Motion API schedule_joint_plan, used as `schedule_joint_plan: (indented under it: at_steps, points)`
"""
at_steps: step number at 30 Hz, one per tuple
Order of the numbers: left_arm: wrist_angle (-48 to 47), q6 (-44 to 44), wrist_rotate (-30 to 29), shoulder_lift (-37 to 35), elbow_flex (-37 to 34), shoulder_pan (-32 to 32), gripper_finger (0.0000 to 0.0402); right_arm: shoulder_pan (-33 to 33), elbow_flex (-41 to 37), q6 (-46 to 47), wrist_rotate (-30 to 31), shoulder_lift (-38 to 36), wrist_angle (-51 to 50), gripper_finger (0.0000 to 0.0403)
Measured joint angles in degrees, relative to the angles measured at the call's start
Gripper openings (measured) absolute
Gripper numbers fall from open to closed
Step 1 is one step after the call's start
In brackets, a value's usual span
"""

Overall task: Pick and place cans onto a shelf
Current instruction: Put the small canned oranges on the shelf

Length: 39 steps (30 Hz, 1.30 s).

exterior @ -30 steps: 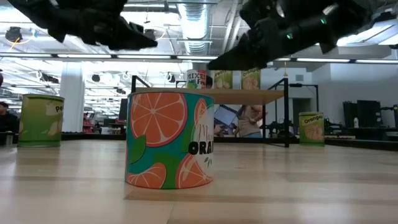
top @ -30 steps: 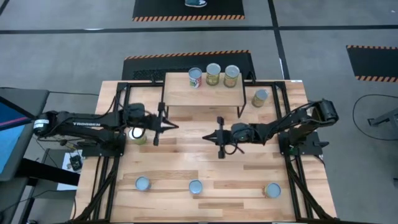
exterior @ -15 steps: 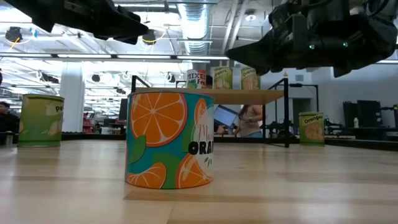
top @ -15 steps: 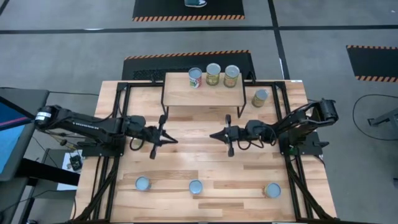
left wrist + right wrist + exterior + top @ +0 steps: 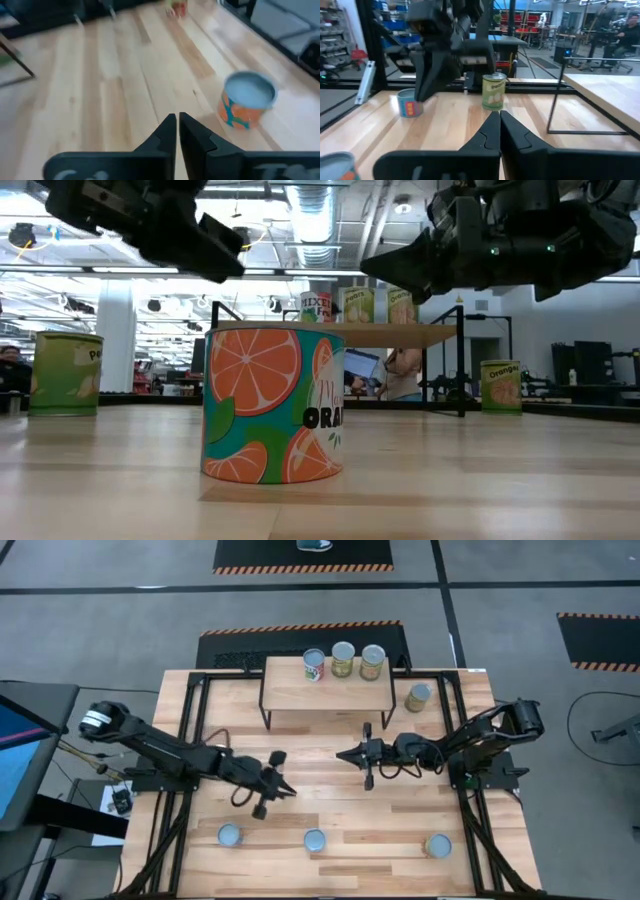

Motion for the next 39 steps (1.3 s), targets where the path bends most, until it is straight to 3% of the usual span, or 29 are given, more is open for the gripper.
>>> schedule_joint_plan:
  at_steps: [9, 14, 31, 39]
  points:
    - [-8.6, 1.4, -0.3, 13.7, 11.8, -6.3, 0.0113, 1.1, 0.0, 0.1, 1.3, 0.0, 0.1, 0.0012]
    - [-12.8, 5.6, -0.3, 18.4, 17.3, -9.2, 0.0143, 1.1, 0.0, 1.1, 1.3, 0.0, -0.2, 0.0012]
    - [-18.4, 8.8, -0.4, 19.6, 23.8, -16.2, 0.0146, 1.5, 0.3, 5.2, 1.0, 0.0, -1.8, 0.0027]
    - [-17.6, 4.1, -1.9, 19.6, 23.8, -17.5, 0.0146, 1.5, 0.7, 9.0, 0.9, 0.0, -4.2, 0.0027]
